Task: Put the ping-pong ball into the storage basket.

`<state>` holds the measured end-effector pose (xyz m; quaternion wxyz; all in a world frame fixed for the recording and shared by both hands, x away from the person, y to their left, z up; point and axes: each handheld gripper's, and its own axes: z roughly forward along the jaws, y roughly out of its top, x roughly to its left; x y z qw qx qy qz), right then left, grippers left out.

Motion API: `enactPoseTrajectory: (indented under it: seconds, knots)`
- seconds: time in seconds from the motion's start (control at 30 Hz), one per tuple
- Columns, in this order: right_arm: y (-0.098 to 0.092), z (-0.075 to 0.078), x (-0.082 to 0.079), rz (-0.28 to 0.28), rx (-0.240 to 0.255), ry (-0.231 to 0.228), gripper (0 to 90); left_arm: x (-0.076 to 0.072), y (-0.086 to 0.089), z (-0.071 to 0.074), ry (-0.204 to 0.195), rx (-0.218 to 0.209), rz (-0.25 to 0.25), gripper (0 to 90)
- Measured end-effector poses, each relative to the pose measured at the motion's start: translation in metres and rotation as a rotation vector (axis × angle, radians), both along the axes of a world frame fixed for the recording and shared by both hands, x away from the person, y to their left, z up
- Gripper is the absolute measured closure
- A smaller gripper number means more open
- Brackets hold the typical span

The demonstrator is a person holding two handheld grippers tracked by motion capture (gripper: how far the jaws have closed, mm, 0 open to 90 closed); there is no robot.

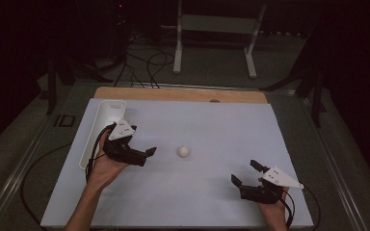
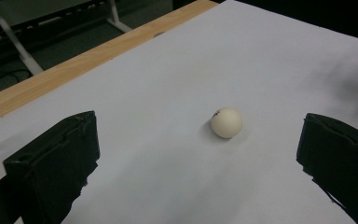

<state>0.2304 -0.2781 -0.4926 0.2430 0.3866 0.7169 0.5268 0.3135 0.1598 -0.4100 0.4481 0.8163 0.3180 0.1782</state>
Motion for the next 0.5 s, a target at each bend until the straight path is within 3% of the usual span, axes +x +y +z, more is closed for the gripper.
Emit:
enactPoseTrajectory:
  seconds: [0.5]
  knots:
    - [0.002, -0.001, -0.001, 0.005, -0.012, 0.003, 8.0, 0.006, -0.015, 0.002, 0.011, 0.017, -0.027, 0.0]
